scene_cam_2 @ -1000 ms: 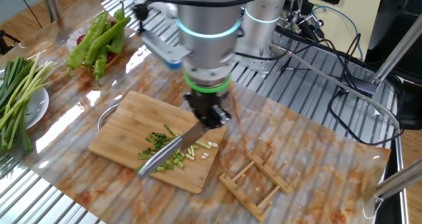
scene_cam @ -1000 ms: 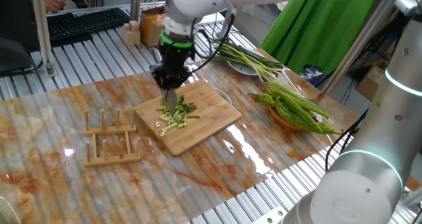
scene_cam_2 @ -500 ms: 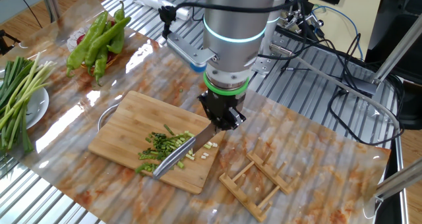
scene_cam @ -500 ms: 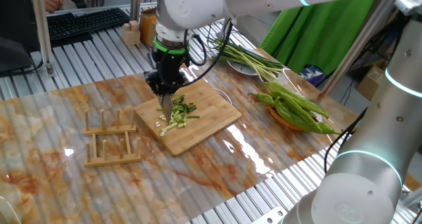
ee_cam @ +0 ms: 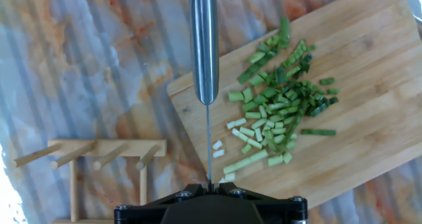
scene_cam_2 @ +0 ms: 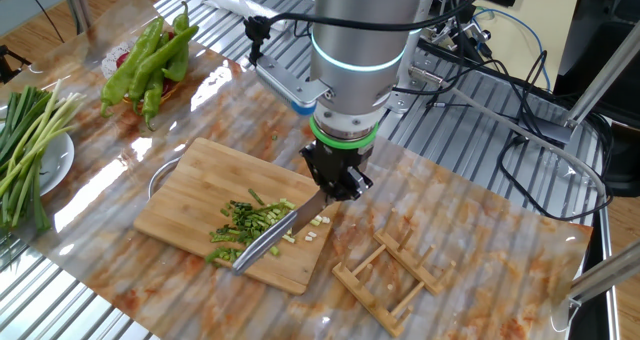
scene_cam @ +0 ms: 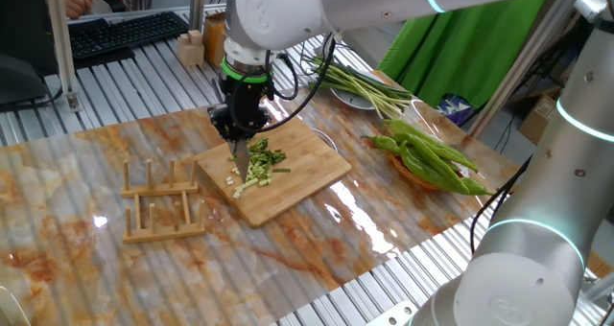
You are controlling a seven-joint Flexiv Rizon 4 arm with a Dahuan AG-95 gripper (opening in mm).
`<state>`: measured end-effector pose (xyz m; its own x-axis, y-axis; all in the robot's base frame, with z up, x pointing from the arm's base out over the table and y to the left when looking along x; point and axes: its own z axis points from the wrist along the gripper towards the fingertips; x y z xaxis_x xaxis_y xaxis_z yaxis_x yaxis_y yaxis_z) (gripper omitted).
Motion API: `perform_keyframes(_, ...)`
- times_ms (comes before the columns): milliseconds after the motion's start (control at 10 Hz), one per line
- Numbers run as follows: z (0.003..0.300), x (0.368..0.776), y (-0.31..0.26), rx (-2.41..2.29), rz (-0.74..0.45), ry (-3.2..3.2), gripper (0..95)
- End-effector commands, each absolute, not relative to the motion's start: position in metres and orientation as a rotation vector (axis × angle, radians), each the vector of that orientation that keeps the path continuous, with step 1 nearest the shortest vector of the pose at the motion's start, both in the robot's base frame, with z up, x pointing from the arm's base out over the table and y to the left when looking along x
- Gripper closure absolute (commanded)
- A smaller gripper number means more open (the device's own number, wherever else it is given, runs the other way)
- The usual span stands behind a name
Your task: Chop the green garlic
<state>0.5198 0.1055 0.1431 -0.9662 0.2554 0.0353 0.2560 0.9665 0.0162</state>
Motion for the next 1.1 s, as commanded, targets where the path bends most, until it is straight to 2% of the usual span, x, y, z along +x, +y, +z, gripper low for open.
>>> perform_keyframes(100,0.1427,0.5199,0.1053,-0.358,-0.036,-3.086,95.0)
perform_keyframes(1100,0.1427,0.5199,0.1053,-0.174,-0.052,-3.112,95.0)
